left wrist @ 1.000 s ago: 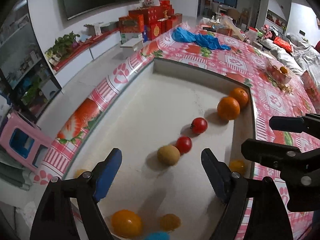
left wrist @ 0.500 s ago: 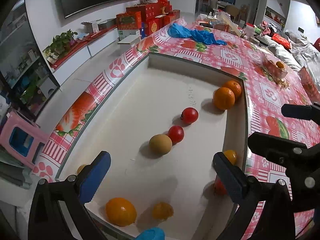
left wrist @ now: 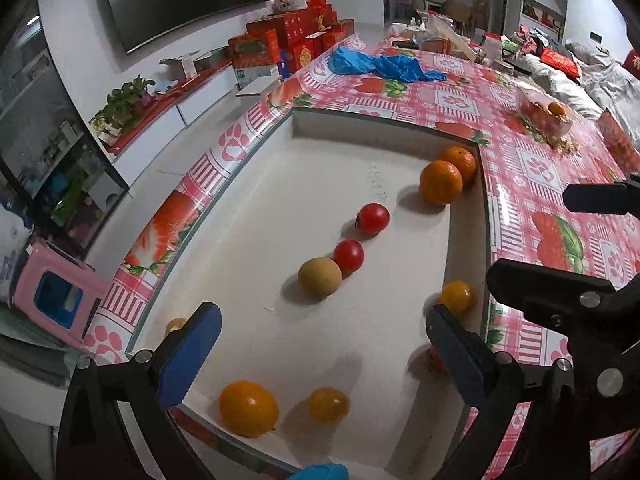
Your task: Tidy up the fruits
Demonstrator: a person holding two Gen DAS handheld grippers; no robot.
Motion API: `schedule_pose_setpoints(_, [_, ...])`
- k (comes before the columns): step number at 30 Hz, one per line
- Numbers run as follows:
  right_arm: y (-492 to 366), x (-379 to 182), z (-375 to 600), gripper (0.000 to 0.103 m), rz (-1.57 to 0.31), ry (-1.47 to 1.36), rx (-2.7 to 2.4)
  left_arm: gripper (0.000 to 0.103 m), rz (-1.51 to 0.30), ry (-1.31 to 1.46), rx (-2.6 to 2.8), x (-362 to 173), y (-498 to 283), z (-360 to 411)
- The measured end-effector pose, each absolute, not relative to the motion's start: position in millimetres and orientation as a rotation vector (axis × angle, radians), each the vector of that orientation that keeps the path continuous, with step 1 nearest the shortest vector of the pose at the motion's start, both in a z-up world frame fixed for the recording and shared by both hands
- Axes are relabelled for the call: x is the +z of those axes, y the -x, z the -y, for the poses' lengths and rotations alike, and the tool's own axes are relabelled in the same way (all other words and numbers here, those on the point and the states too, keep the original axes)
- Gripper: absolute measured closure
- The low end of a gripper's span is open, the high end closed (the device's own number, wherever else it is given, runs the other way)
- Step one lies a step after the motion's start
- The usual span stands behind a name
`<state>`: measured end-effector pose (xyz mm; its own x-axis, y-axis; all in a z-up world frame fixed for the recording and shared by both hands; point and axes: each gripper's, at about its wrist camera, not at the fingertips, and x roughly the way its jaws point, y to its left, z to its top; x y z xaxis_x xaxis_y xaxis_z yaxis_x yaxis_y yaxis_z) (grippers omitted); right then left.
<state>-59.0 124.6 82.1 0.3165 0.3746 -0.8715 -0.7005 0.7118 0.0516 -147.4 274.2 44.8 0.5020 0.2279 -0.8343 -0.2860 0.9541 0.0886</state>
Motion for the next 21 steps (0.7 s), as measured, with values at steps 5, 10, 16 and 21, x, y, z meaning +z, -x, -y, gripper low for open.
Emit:
schedule_pose_setpoints(5, [59.7,82.3,-124.2,0.0,-1.021,0.373,0.728,0.0,-1.002,0.068,0.302,45.8,148.6,-272.1])
schedule_pose_setpoints(10, [64.8,84.6,-123.0,0.0,-1.014,0.382,0.727,0.0,-1.007,0.076,0.299,46.0,148.9,-271.2])
schedule_pose_setpoints(16, [65.4,84.6,-122.6,0.0,-1.013,0.382,0.728,0.0,-1.005,0.07,0.301,46.6,149.4,-269.6])
schedule_pose_setpoints(21, [66.1,84.7,-122.5,0.0,-1.013,0.384,0.727,0.0,-1.006,0.069,0.3,46.9,149.8,-268.9])
